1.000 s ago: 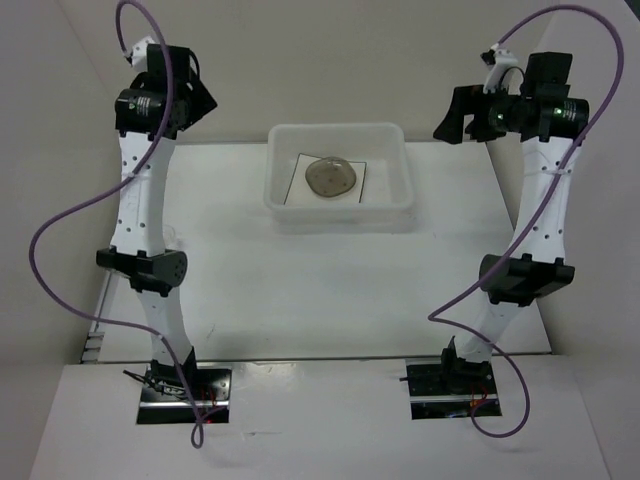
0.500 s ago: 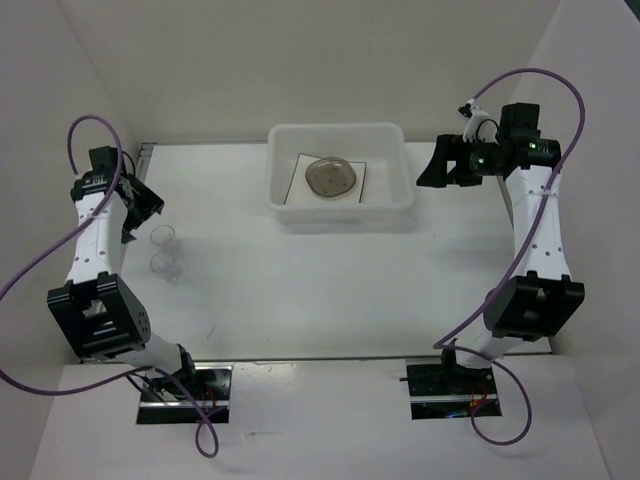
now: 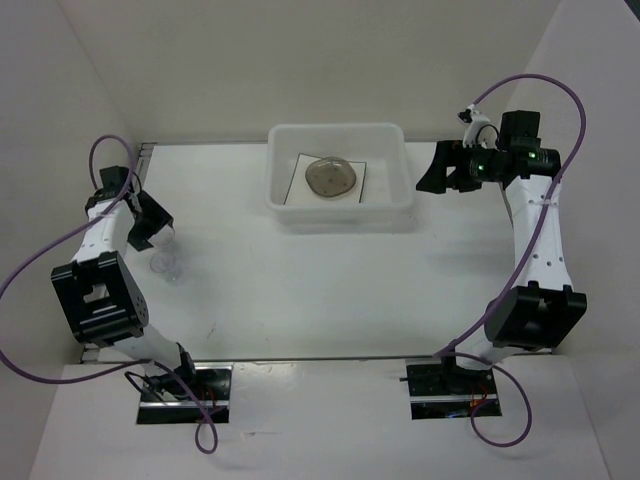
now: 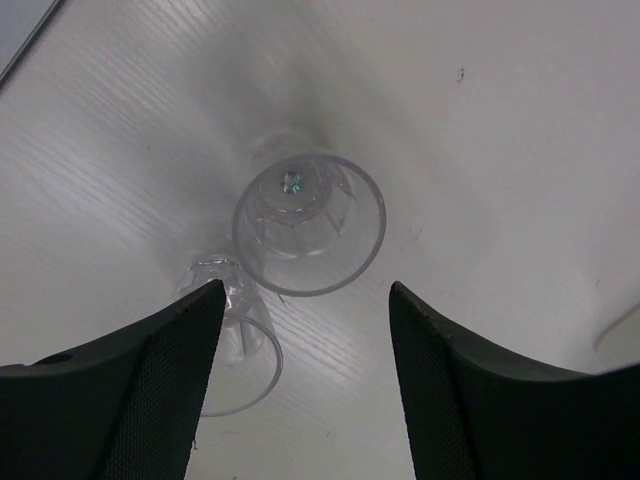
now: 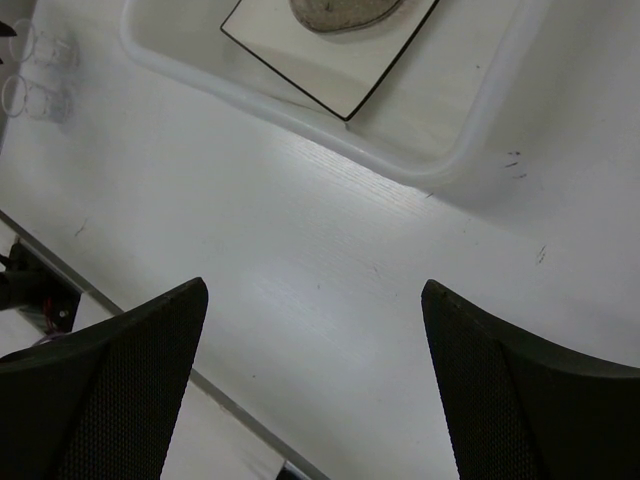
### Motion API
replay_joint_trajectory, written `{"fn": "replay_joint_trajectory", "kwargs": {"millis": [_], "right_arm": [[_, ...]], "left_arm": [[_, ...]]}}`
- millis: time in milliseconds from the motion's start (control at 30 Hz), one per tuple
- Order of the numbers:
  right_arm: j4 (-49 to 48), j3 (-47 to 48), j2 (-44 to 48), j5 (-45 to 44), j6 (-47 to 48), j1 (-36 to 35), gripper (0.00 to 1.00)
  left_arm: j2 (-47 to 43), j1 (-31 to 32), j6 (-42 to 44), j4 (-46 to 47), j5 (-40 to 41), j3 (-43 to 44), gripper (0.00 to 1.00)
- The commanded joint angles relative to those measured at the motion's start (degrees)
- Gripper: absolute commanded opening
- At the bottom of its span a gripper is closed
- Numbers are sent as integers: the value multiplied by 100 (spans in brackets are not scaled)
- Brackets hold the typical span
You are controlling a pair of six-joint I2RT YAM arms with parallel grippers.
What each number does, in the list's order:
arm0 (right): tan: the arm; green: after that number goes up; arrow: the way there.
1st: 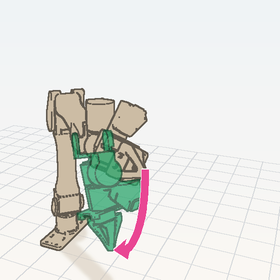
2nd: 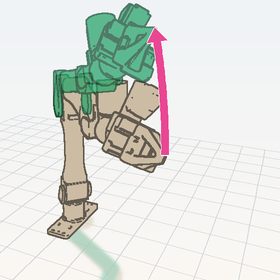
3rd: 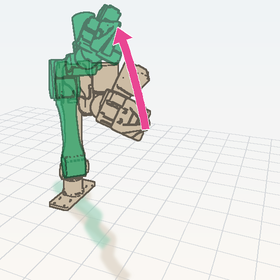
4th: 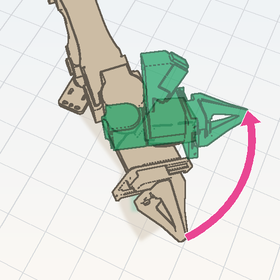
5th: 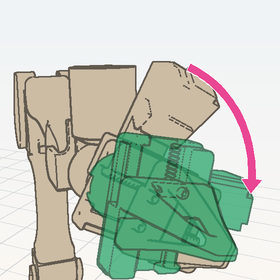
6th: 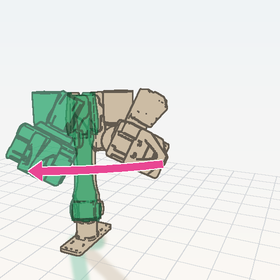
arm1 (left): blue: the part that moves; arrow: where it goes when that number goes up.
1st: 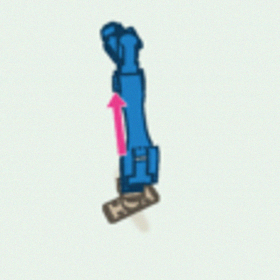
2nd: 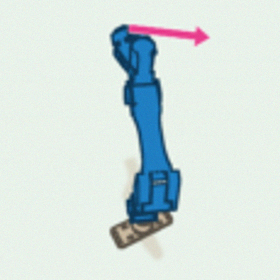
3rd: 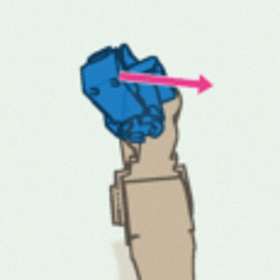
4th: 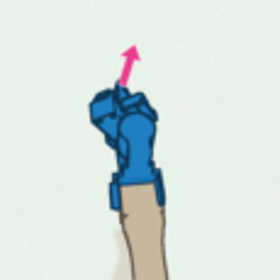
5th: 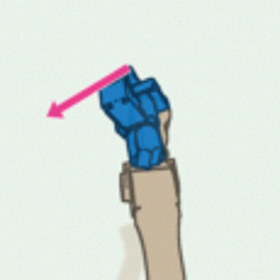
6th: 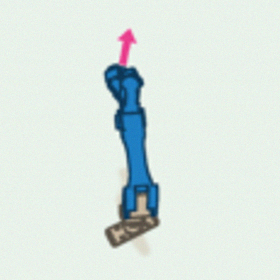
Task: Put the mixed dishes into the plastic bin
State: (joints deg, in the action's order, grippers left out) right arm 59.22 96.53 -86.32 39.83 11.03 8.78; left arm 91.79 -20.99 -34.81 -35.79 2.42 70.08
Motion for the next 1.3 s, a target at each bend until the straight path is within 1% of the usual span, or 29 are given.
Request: {"fn": "replay_joint_trajectory", "kwargs": {"millis": [0,33,133,167,300,400,767,933,1000,1033,1067,1100,1133,1167,1200,1267], "right_arm": [[-209,-108,300,42,93,10,92],[-209,-108,353,42,93,10,92],[-209,-170,353,42,93,10,92],[-209,-222,353,42,93,10,92],[-209,-222,353,42,93,10,92],[-209,-222,353,42,93,10,93],[-209,-275,406,-64,145,10,93],[-209,-328,459,-64,145,63,93],[-209,-381,459,-116,145,63,93],[-209,-381,511,-116,145,63,93],[-209,-381,511,-116,145,63,93],[-209,-381,511,-116,145,63,93],[-209,-381,511,-116,145,63,93],[-209,-381,511,-116,145,63,93],[-209,-381,511,-116,145,63,93],[-209,-381,511,-116,145,63,93]], "left_arm": [[-3,-115,79,134,136,84,73],[-73,-185,79,134,189,84,71],[-152,-317,79,81,242,84,71],[-152,-370,79,81,242,84,70],[-39,-484,79,28,242,-117,70],[-38,-537,141,168,242,-179,70],[595,-537,246,459,136,-4,67],[849,-537,246,582,84,-4,63],[911,-537,246,644,84,49,63],[963,-537,246,644,31,49,61],[1033,-537,246,704,31,49,53],[1034,-537,246,705,31,49,43],[1095,-537,246,705,31,110,31],[1096,-537,246,705,31,111,11],[1096,-537,246,705,92,172,7],[895,-537,246,635,311,339,7]]}}
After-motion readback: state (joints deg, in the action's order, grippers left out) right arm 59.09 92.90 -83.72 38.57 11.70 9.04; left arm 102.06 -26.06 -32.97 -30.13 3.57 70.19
